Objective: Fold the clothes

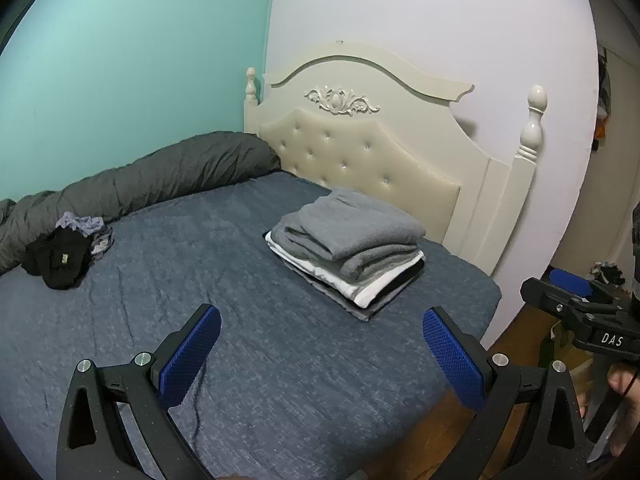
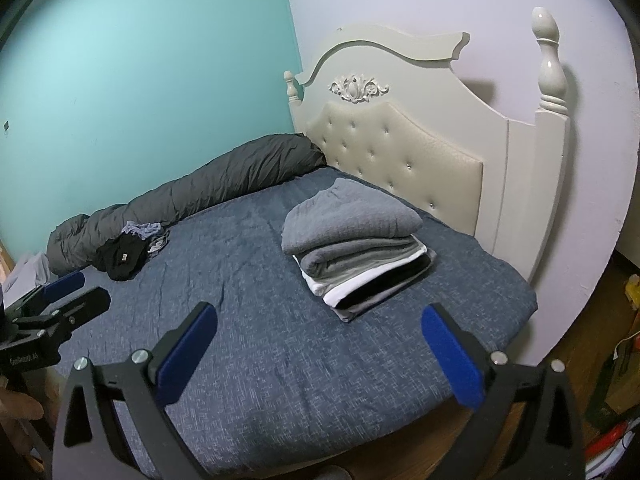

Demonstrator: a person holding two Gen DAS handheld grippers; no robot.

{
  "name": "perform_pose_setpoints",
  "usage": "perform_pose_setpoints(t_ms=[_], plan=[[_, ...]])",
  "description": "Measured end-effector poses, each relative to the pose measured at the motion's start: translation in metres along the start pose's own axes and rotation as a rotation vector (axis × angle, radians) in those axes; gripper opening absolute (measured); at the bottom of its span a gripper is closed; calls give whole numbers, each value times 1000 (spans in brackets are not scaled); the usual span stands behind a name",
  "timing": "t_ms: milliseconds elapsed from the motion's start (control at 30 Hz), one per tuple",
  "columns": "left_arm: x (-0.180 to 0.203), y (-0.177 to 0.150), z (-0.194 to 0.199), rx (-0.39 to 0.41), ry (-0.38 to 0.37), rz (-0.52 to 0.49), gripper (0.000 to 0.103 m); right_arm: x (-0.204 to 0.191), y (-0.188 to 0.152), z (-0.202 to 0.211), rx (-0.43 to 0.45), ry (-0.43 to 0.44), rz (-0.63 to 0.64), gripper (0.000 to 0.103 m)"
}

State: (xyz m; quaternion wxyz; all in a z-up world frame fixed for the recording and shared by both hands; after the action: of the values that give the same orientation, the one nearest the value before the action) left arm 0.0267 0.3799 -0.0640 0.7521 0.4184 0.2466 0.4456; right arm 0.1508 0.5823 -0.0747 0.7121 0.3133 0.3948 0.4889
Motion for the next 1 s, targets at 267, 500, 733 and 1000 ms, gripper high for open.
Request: perform_pose_setpoints(t_ms=[267,500,733,1000], plan=[[4,-2,-1,-5,-13,-6,103,2,-1,-2,-7,3,-9,103],[6,-4,-2,-7,-18,-11,103,1,-2,-5,-17,9,-5,103],[5,-6,-2,-5,-10,-11,103,1,-5,-9,-34,6,-3,103],[5,-6,-2,-7,-7,-11,103,3,-6,-10,-40,-1,-8,103]])
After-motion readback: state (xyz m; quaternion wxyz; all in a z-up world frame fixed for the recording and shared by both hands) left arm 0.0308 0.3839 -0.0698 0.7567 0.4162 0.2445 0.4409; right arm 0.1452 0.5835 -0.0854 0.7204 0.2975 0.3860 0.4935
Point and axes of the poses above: each gripper's, at about its wrist camera, not at the fingertips, and z roughly against the way its jaws point, x to its right, y to its top, the point moved 4 cm from there along -z, roughly the way its jaws point, and after that the axes turned 10 degrees about y, right-handed, at the moved point
